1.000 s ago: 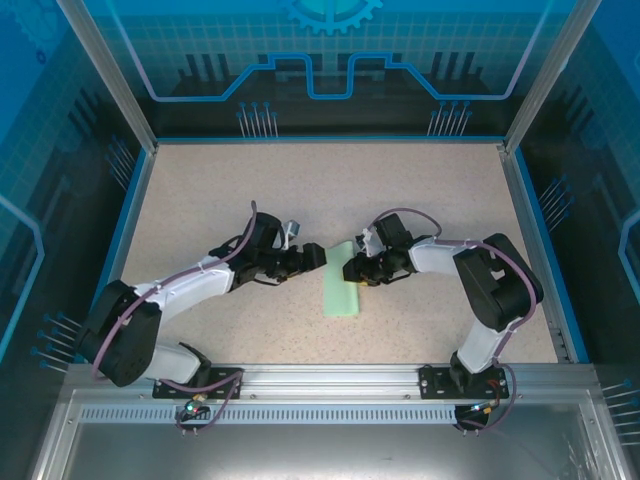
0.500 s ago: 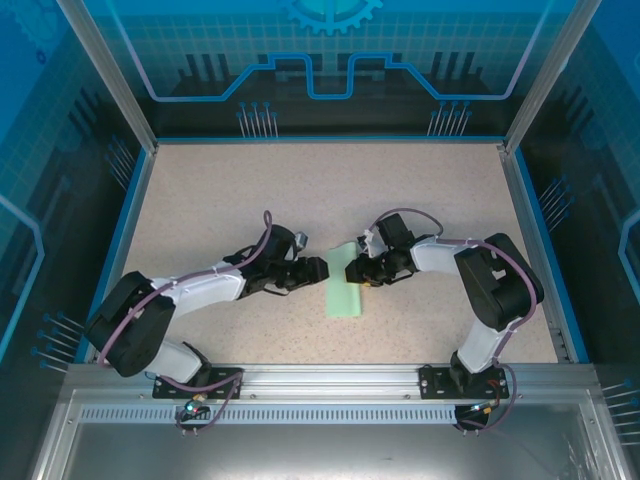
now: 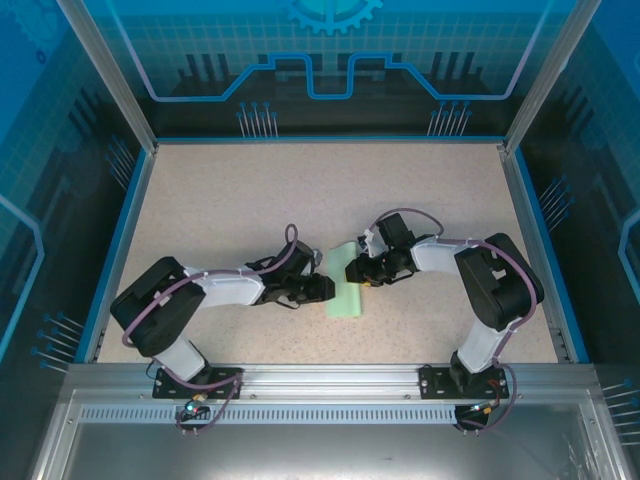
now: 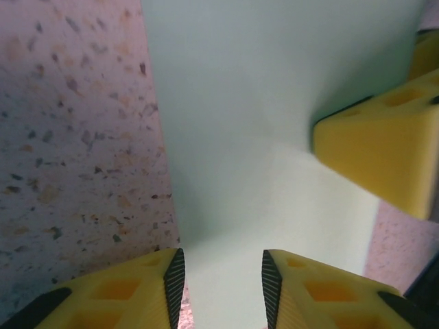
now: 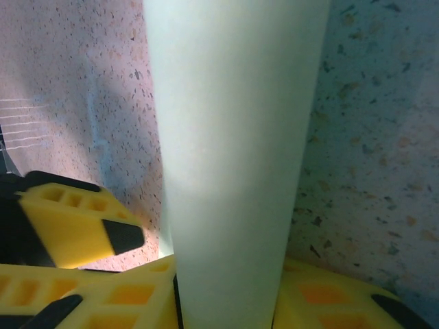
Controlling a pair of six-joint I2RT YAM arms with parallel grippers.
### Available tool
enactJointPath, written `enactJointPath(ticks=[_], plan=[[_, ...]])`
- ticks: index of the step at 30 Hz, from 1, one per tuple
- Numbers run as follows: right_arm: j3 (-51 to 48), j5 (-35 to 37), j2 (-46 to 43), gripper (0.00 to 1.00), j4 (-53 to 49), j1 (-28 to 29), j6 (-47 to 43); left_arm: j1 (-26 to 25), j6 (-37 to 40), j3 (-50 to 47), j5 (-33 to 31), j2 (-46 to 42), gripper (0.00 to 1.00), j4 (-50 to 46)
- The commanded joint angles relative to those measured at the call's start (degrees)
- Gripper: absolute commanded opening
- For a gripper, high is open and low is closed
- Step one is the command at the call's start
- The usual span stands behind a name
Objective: Fold a paper plane with a square sheet of paper (pick it up from the middle)
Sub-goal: Hold the square sheet of paper at the center of the table.
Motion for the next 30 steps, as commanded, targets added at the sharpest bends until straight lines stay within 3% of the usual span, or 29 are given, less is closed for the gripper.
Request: enactJointPath(ticks=[1,9,18,24,30], plan=[[-0.23,-1.65,-0.50,0.35,-0.81,-0.65,-0.13,-1.31,1.82,1.71,-1.26,2.08,0.37,1.22],[0.35,-1.28,-1.09,0.37,-1.57,-0.34,-0.18,-1.98,2.81,3.10,-1.83,5.07,0.33,0.60],[3.31,6.79,-5.80,0.54,-12.53,-0.21,-3.14,-2.07,4.81,4.52,-3.06,6.10,0.32,-2.55],[7.29,13.95,-6.89,0.55,-18.68,1.88,-4.57,-2.47,4.55,5.91,-1.77,6.19,0.33,-2.16],[9.00,15.98,-4.72,0.52,-19.65,2.94,-4.83,-3.07,4.70,8.00,-1.25,5.85,0.34,-3.45]])
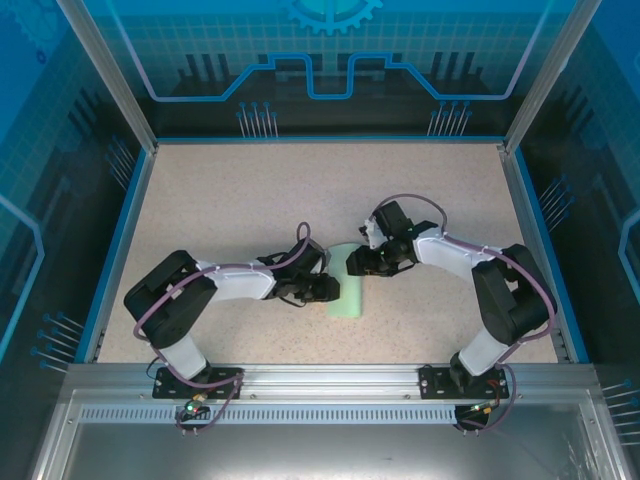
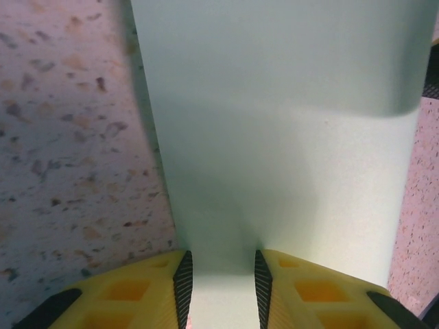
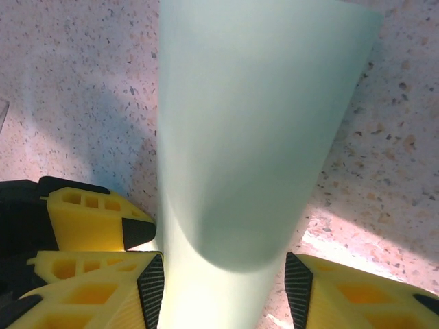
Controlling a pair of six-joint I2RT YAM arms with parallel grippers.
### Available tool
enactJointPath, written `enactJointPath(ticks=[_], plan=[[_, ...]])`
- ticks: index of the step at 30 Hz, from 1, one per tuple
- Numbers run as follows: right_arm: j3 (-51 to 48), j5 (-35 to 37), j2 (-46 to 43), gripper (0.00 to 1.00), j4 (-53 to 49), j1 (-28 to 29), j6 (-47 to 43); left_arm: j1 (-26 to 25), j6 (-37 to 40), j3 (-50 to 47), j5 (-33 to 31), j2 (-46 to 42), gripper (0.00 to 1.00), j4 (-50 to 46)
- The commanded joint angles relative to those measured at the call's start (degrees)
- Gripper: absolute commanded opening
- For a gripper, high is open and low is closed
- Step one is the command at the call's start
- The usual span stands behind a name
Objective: Fold a paper plane with a square sheet of paper (pick it up from the middle)
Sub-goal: Hold the square sheet of paper at the center of the table.
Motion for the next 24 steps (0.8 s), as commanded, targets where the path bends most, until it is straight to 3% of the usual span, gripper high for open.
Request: enactJointPath(ticks=[1,14,24], plan=[[1.68,3.07,1.65,0.51,-3.47,0.99,-1.08,-1.48,1.47,2.08,0.18,1.84,0.34,1.69],[2.14,5.62,5.05,0.35,-3.44,1.37,-2.79,-1.55,0.96,3.52,0.67,-1.97,0.38,0.27],[2.52,6.74,5.02,0.35,-4.61,1.80,-5.74,-1.38,3.34,6.21,-3.16,-4.87,0.39,-6.23]])
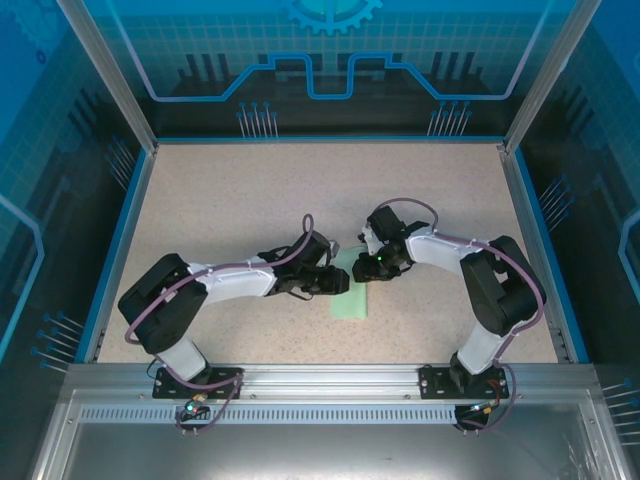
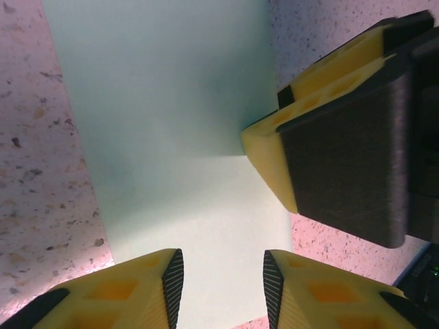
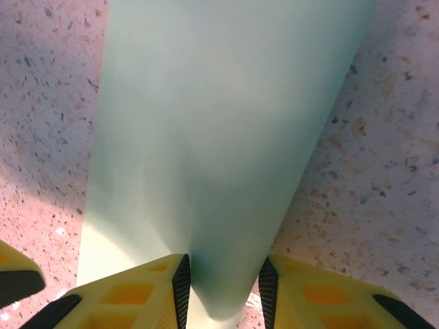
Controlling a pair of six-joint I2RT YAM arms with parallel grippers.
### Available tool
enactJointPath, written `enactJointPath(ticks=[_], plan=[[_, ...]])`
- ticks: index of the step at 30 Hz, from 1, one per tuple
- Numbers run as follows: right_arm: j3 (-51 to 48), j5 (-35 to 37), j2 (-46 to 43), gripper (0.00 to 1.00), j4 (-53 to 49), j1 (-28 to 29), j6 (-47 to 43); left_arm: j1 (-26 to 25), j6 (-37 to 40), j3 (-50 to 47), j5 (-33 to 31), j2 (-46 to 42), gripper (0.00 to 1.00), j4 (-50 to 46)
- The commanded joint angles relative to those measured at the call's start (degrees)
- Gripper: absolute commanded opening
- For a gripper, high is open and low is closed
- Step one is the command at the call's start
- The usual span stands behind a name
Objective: Fold a paper plane with a square sheet of paper (pick it up from the middle)
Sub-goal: Hold the square sheet of paper at the center of the table.
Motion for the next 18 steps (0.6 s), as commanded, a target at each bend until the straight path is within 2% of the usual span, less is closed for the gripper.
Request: enactJointPath(ticks=[1,12,18], plan=[[1.83,0.98,1.00,0.36,-2.02,0.82,-1.71,-0.13,2.66,2.31,-2.80,-2.17,0.40,-4.86],[1.93,1.23,1.45,0.38,-1.49,0.80,1.95,1.18,2.22,2.06,-6.37,-4.45,0.41,-9.22],[1.69,1.36,1.73,0.38,-0.73,0.78,3.80,2.28,1.51,0.76,-5.87,-5.88,0.42,-9.26]])
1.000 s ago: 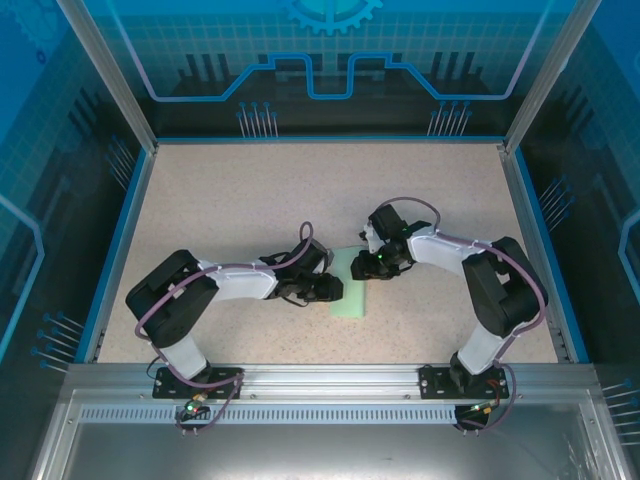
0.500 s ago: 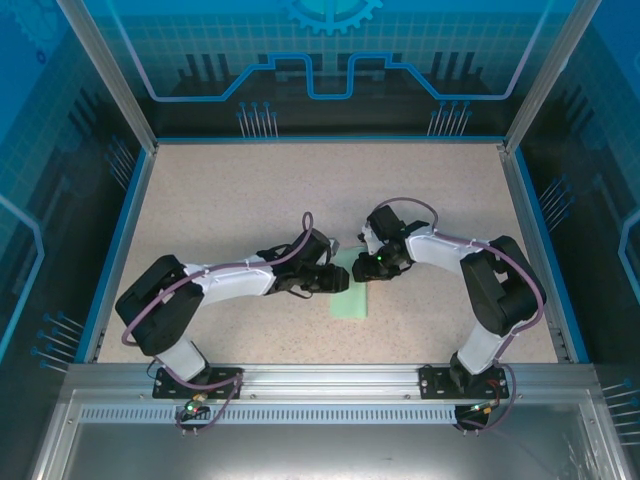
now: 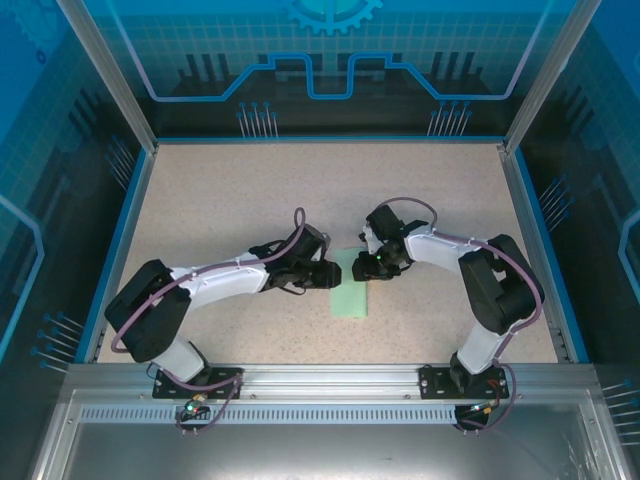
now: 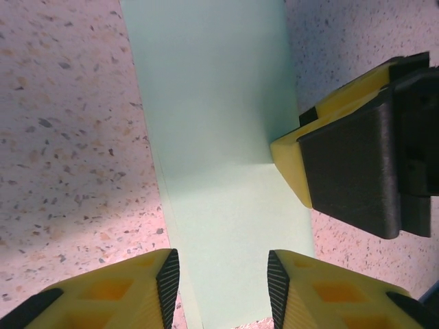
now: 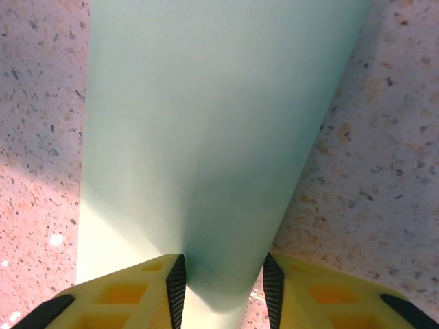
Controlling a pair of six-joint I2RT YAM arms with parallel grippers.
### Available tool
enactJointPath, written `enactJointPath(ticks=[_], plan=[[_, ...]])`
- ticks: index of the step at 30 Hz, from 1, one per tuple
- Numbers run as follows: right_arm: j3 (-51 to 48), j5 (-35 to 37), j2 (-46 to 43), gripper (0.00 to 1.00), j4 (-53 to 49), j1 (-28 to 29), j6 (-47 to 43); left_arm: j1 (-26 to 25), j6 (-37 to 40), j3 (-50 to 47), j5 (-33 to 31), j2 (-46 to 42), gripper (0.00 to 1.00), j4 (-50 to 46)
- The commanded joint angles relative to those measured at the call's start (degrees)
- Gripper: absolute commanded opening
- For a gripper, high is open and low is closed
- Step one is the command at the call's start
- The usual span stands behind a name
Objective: Fold a paper plane with a square sheet of paper (pick it up from the middle)
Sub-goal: Hold the square sheet of paper at the center of the table.
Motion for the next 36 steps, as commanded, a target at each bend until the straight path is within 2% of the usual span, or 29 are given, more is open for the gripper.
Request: enactJointPath(ticks=[1,18,36], plan=[[0.80,0.20,1.03,0.38,0.11,0.74,1.86,0.72,-0.57,-1.28,-0.43,-1.90,0.42,-0.94],[-0.85,-1.72,1.28,0.38,2.55,0.05,4.19,1.58,-2.60,-3.06,1.68,-2.73,0.46,0.41],[-0.55,-0.14,1.21,0.38,0.75,-0.26,0.41,1.54,-3.62,-2.19,2.72,-0.43,0.49,0.86]])
